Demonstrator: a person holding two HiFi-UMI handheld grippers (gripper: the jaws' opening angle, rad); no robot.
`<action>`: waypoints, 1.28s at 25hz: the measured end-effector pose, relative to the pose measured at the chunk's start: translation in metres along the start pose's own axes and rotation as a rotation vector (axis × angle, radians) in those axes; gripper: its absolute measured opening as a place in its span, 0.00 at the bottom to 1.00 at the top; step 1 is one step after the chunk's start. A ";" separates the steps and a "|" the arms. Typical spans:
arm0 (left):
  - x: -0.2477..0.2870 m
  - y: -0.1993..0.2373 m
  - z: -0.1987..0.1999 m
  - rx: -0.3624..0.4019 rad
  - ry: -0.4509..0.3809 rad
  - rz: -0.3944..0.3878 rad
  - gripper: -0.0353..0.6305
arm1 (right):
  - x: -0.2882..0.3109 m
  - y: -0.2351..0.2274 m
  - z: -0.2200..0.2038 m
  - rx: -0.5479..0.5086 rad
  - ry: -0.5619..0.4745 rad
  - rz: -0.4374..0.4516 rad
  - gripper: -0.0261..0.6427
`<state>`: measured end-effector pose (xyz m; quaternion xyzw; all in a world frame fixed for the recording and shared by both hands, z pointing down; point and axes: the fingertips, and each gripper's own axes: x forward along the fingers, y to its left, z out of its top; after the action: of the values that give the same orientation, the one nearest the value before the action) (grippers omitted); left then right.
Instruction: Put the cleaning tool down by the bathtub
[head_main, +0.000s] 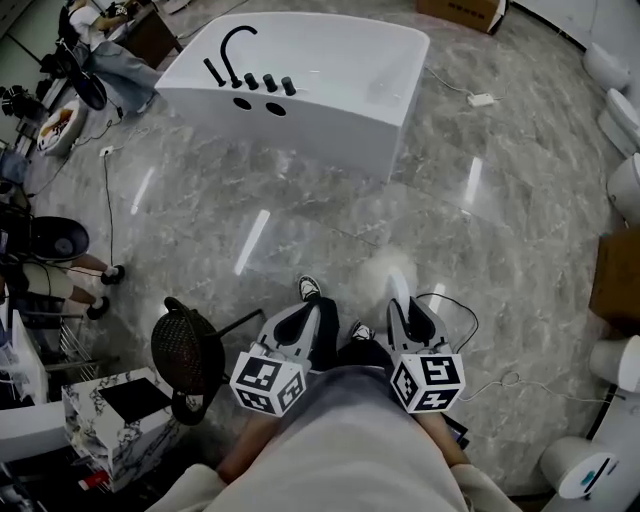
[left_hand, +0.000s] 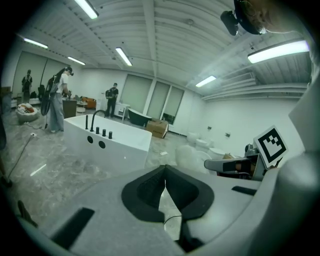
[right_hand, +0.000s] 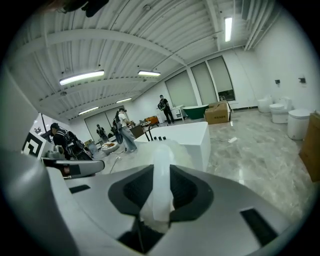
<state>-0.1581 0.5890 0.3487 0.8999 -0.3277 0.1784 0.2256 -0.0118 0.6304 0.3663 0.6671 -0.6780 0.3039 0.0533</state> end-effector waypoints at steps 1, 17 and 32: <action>0.003 0.003 -0.002 -0.015 0.009 -0.011 0.06 | 0.004 0.001 -0.001 -0.001 0.014 -0.001 0.17; 0.064 0.088 0.075 -0.017 0.008 -0.089 0.06 | 0.110 0.032 0.067 -0.091 0.034 -0.011 0.17; 0.098 0.180 0.167 0.026 -0.043 -0.155 0.06 | 0.202 0.068 0.137 -0.075 -0.009 -0.069 0.17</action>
<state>-0.1792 0.3282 0.3075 0.9291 -0.2593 0.1453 0.2202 -0.0511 0.3829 0.3285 0.6889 -0.6659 0.2733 0.0853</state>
